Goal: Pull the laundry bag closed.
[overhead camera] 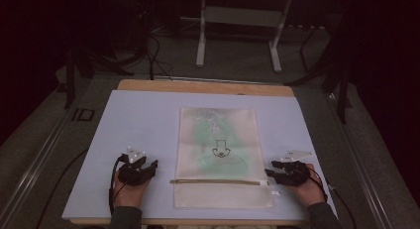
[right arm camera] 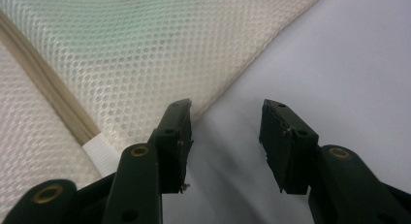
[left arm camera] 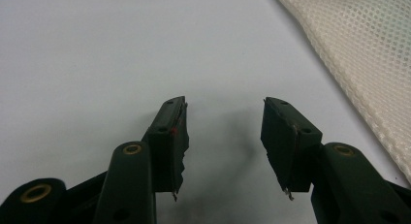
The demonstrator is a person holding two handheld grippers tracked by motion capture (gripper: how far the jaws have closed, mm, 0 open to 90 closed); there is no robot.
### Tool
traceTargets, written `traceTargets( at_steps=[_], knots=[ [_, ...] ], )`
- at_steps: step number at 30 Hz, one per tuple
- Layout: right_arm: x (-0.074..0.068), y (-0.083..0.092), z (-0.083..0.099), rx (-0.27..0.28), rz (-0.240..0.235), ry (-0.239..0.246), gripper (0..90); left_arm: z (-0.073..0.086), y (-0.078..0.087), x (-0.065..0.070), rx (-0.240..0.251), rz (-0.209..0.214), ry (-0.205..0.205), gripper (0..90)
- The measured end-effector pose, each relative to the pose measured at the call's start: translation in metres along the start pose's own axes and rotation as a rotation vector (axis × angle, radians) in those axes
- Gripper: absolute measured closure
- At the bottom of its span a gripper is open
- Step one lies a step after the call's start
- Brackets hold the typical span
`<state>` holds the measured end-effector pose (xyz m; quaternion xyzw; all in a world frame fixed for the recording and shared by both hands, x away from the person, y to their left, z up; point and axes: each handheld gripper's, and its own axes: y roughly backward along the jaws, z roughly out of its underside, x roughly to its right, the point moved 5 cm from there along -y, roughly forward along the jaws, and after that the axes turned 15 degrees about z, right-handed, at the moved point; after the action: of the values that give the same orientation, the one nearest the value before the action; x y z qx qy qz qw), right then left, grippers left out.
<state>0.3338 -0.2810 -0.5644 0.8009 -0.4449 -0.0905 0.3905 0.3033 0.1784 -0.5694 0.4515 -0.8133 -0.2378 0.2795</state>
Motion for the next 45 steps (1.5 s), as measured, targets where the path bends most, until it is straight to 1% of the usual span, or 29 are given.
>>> traceTargets(
  at_steps=[4,7,12,13,14,21,22,23,28,29,30,35,39,45],
  knots=[
    [-0.002,0.002,0.000,-0.013,0.001,0.011,55.2,0.000,-0.001,0.000,-0.004,0.004,0.003,51.1],
    [-0.002,0.004,0.000,-0.019,-0.008,0.024,55.5,0.000,0.000,0.001,-0.009,0.005,-0.007,51.2],
    [-0.003,0.005,0.000,-0.044,-0.019,0.033,55.7,0.001,-0.001,0.002,-0.017,0.008,-0.006,51.2],
    [-0.004,0.006,0.000,-0.060,-0.028,0.046,56.5,0.002,-0.002,0.002,-0.021,0.009,-0.008,51.6],
    [-0.004,0.007,-0.001,-0.067,-0.026,0.053,56.6,0.002,-0.002,0.002,-0.023,0.010,-0.010,51.6],
    [-0.009,0.012,-0.006,-0.087,-0.033,0.124,57.2,0.001,-0.005,0.007,-0.035,0.026,-0.044,51.2],
    [-0.009,0.012,-0.006,-0.087,-0.033,0.124,57.2,0.001,-0.005,0.007,-0.035,0.026,-0.044,51.2],
    [-0.011,0.013,-0.007,-0.094,-0.040,0.136,57.9,0.001,-0.005,0.007,-0.035,0.028,-0.045,51.2],
    [-0.015,0.016,-0.011,-0.102,-0.059,0.140,58.0,0.001,-0.005,0.007,-0.034,0.033,-0.037,51.4],
    [-0.019,0.016,-0.013,-0.108,-0.069,0.167,57.8,0.001,-0.005,0.007,-0.034,0.035,-0.039,51.4],
    [-0.022,0.016,-0.014,-0.116,-0.072,0.180,57.5,0.001,-0.005,0.007,-0.036,0.035,-0.041,51.4],
    [-0.033,0.014,-0.019,-0.128,-0.089,0.222,56.6,0.001,-0.005,0.007,-0.036,0.037,-0.046,51.3],
    [-0.040,0.014,-0.025,-0.125,-0.111,0.232,56.2,0.001,-0.005,0.007,-0.037,0.037,-0.048,51.0],
    [-0.048,0.013,-0.032,-0.128,-0.127,0.257,55.6,0.001,-0.006,0.008,-0.040,0.038,-0.053,50.6]
  ],
)
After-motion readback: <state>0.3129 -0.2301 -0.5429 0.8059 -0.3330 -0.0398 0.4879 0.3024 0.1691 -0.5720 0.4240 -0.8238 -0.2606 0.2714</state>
